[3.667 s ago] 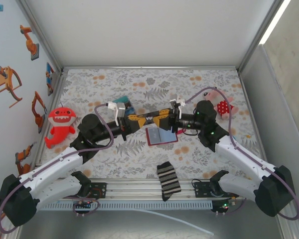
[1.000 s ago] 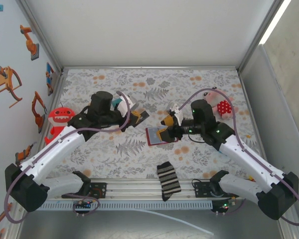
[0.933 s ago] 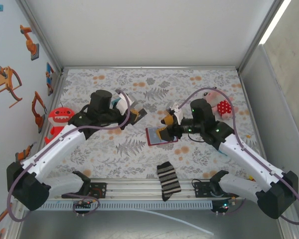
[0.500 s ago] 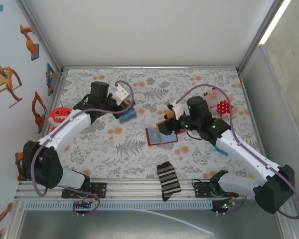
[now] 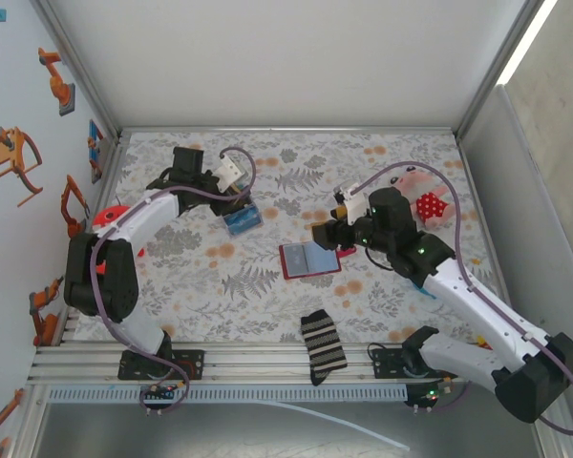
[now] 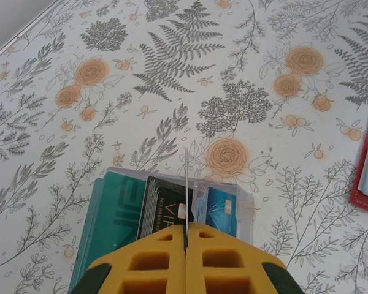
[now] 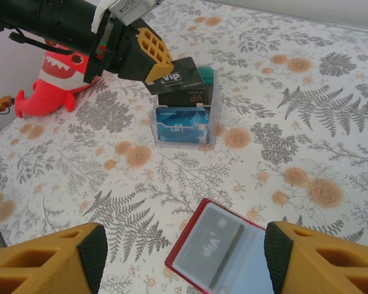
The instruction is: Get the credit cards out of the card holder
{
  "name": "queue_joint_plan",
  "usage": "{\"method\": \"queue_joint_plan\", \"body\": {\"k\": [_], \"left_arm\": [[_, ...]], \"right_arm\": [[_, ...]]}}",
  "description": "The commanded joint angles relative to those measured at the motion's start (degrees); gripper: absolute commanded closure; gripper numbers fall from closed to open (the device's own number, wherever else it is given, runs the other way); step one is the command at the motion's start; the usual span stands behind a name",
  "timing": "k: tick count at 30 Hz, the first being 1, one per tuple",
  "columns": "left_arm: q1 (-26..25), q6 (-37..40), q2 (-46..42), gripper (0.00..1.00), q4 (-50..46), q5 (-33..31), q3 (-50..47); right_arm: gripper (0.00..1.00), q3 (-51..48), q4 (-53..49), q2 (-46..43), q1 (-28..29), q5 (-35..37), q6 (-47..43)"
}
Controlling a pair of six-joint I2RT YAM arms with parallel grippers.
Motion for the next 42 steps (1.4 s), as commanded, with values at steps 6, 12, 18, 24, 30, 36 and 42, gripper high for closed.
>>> {"method": "queue_joint_plan", "body": {"k": [6,12,18,24,30,36,42], "left_arm": [[1.6,4.6,2.4,1.00,-2.3,1.7,2.4],[2.0,5.5,4.1,1.00,-2.9,2.2,2.8],[2.2,6.7,7.0,1.00,-5.0,2.4,5.4],[2.3,7.9,9.5,1.00,-6.9,2.3,7.6],[2.2,8.6,11.2,1.00,-7.5,2.4,8.8],[2.2,8.2,13.3,1.00,-7.3,3.7,9.5],[1.4,7.9,14.4,0.99,-6.6,4.8,10.0]], "right_arm": [[0.32,-1.2,2.2,-1.1,0.4,2.2,1.5],[0.32,-0.8,2.6,-0.4,0.4,1.5,1.5],[0.32,-0.9,2.5,-0.4,0.4,1.6,1.4],[0.33,-1.0,2.2,-0.7,0.4,1.6,1.3],[0.33,-0.9,2.3,-0.8,0.4,1.4,1.3],[0.33,-0.9,2.7,-0.6,0.4,1.2,1.4],[0.32,-1.0,2.7,-0.9,0.4,1.1,1.4]]}}
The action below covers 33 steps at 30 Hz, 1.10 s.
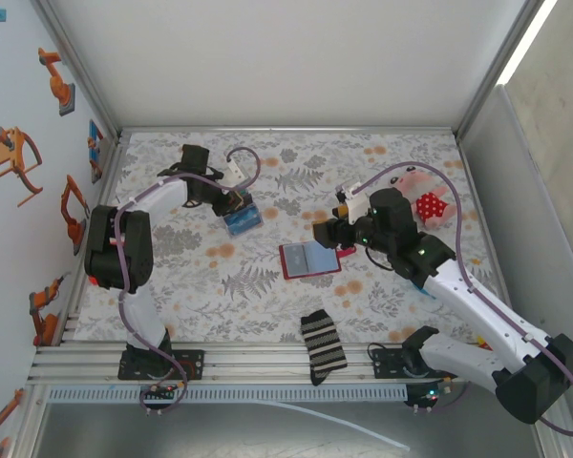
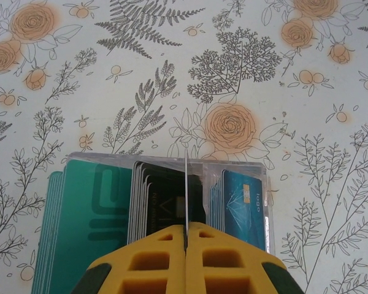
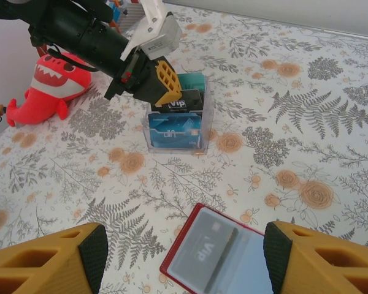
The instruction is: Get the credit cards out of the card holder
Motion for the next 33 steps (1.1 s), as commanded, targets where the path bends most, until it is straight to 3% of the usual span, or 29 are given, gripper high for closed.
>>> {"method": "queue_joint_plan", "body": {"k": [1,15,17,23,33], "left_arm": [[-0.3,1.1,1.5,0.99,-0.2,1.1,2.1],[-3.1,-0.5,1.4,0.98,1.5,3.1,1.8],[-3.2,-0.7,1.2,0.95,1.6,2.8,1.9],[-3.2,-0.4,-0.3,0.72,1.2,-0.3,1.5],[-2.8,-0.6,-4.7,0.70,2.7,-3.1,0.2]], "right_arm": [[0.33,-0.6,1.6,-0.7,0.4,-0.1,0.5],[0.33,-1.1,1.6,-0.9,0.4,-0.7,0.8],[0.32,-1.2,1.6,-0.9,0.4,-0.9,0.7],[0.32,-1.5,1.6,-0.9,0.4,-1.8,0.8],[0.31,-1.4,2.2,0.2,0.4,-2.9,1.2]]}}
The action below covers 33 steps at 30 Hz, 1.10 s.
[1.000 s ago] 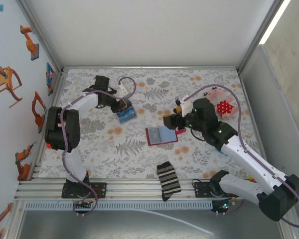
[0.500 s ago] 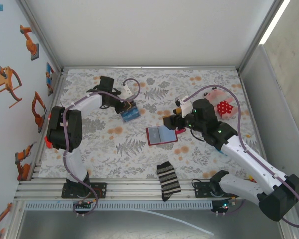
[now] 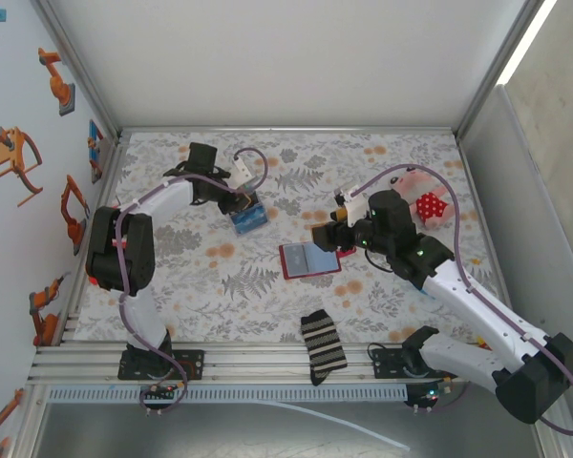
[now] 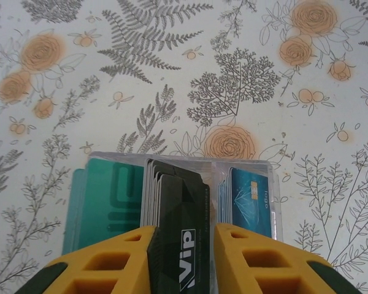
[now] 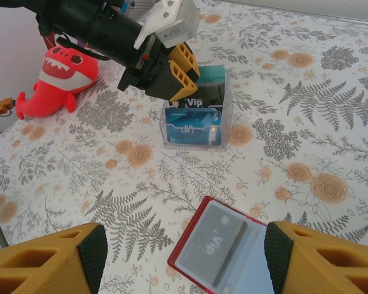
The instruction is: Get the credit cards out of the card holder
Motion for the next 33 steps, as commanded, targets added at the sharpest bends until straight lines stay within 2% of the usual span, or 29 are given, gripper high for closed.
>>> {"method": "queue_joint_plan", "body": {"k": [1,4,6,9,11,14,17,20,22,26,33], "left_arm": [[0.2,-0.1,-3.9,0.70,0.9,-0.2,-0.4],[0.2,-1.2,-6.2,0.68,2.5,-1.6,-1.6],[0.2,-2.4,-8.3,0.62,3.9,-2.4,-2.8],[0.2,-6.1,-12.2,0.61,6.9,-4.5,-5.4],[0.1,-9.4,-15.6,0.56,9.3,-6.4,-7.9],[-0.3,-16.0,-21.8,0.42,13.2,-10.1,-12.7],[-0.9,-22.7,-29.1,0.32,16.6,-14.6,-18.7],[-1.2,-29.3,-35.8,0.18,18.8,-20.1,-24.0],[-1.2,-33.9,-40.1,0.03,19.3,-23.6,-26.9],[-1.0,-42.4,-48.1,0.03,19.4,-26.8,-32.0],[-1.0,-56.0,-57.8,0.03,17.7,-33.8,-39.4]], "right_arm": [[0.31,-0.3,2.1,0.3,0.4,-0.5,0.9],[0.31,0.4,1.1,0.9,0.4,2.1,1.9],[0.32,1.1,-0.4,1.9,0.4,4.7,2.6],[0.34,2.4,-3.3,3.8,0.4,8.2,4.2],[0.36,3.0,-4.8,5.2,0.5,9.6,5.2],[0.39,3.2,-6.4,7.6,0.9,10.9,6.8],[0.39,3.7,-8.5,10.1,2.6,14.0,7.8],[0.39,5.1,-12.0,13.2,5.7,18.8,8.4],[0.39,6.3,-13.8,15.2,7.8,21.5,8.9],[0.39,7.5,-15.0,19.5,11.3,24.4,9.9],[0.42,10.6,-15.5,28.1,15.8,23.9,11.1]]}}
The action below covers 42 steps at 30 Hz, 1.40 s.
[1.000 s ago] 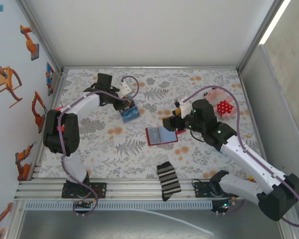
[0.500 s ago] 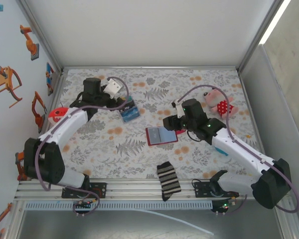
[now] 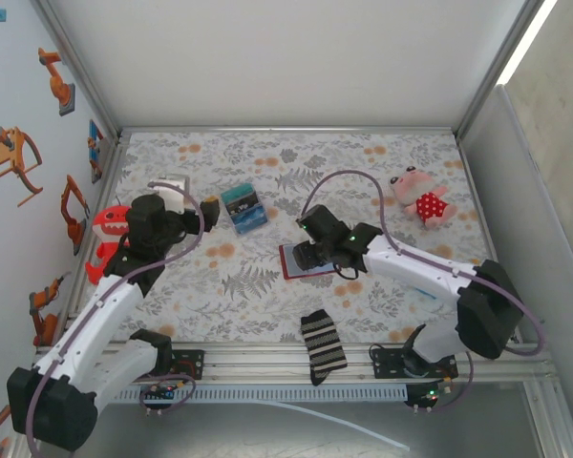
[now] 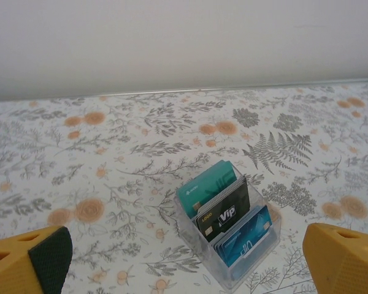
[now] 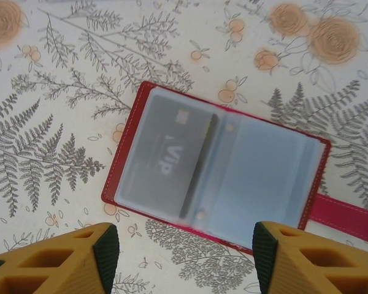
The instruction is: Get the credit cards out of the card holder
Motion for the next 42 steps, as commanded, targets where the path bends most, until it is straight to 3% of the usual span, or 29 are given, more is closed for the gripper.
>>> {"method": "queue_joint_plan", "body": {"k": [1,10,18,30,42], "left_arm": [[0.2,-11.1,-3.2,0.03,-1.0,-6.3,-2.7],[0.2,-15.7,-7.9,0.03,-1.3,-7.9,-6.8],[0.2,-16.5,-7.3,0.03,-2.0,-9.2,-7.4],[0.1,-16.6,-7.0,0.03,-2.3,-9.2,-7.6],[0.0,-16.7,-6.8,0.03,-2.8,-8.4,-7.0]], "right_arm": [[0.42,3.1,-1.8,3.8,2.0,1.6,1.7],[0.49,7.6,-2.0,14.1,3.6,-0.5,1.2],[0.48,10.2,-2.1,20.0,3.6,-0.6,1.0],[0.45,9.6,-2.3,22.2,3.1,0.5,1.4],[0.55,6.9,0.2,21.9,1.9,-1.0,2.1]]}}
